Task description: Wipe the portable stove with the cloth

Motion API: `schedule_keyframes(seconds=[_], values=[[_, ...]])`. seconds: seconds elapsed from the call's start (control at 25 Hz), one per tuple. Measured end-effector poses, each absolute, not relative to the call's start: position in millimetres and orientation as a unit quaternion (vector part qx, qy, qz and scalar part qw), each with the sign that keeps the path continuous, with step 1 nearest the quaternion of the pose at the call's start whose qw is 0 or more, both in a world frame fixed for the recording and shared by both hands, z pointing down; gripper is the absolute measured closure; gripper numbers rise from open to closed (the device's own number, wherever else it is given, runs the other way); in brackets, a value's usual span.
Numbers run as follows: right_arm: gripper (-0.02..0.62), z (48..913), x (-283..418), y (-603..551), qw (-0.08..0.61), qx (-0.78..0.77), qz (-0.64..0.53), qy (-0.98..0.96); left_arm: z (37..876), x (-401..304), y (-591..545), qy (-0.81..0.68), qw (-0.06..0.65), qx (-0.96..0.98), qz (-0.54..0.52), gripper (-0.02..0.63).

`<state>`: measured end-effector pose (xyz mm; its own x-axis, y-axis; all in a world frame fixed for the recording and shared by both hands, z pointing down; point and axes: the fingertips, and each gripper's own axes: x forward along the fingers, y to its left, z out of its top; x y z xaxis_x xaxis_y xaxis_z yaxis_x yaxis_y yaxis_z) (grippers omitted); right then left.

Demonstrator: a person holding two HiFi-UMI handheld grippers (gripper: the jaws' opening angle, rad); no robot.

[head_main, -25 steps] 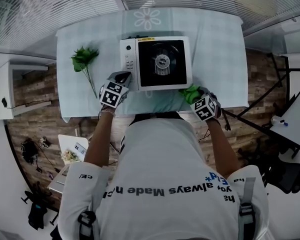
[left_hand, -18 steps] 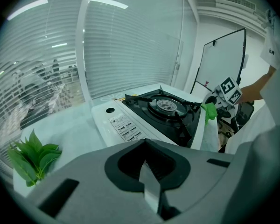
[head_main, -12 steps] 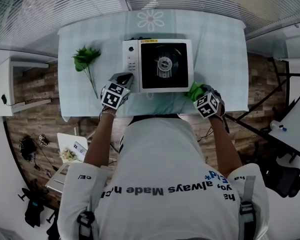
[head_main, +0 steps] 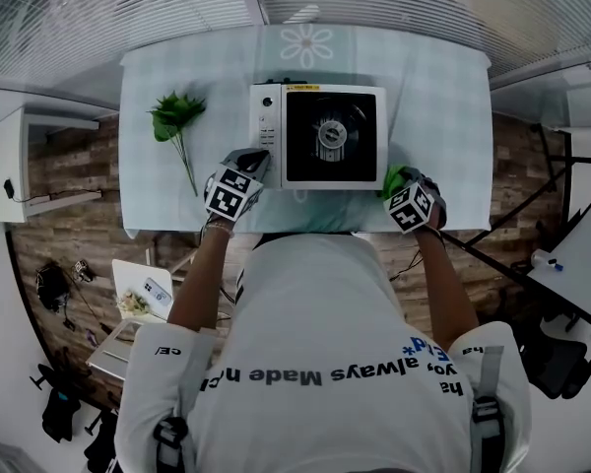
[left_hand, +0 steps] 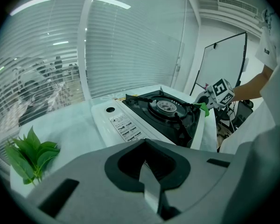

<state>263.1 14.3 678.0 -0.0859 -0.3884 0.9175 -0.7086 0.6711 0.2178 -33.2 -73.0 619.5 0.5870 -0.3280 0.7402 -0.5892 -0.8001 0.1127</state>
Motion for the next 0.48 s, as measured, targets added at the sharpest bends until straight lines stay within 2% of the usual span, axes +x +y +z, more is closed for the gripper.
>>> schedule_keyframes(seconds=[0.48], values=[[0.572, 674, 271, -42, 0.558, 0.392, 0.124, -0.72, 620, -33, -74, -0.259, 0.183, 0.873, 0.37, 0.594]])
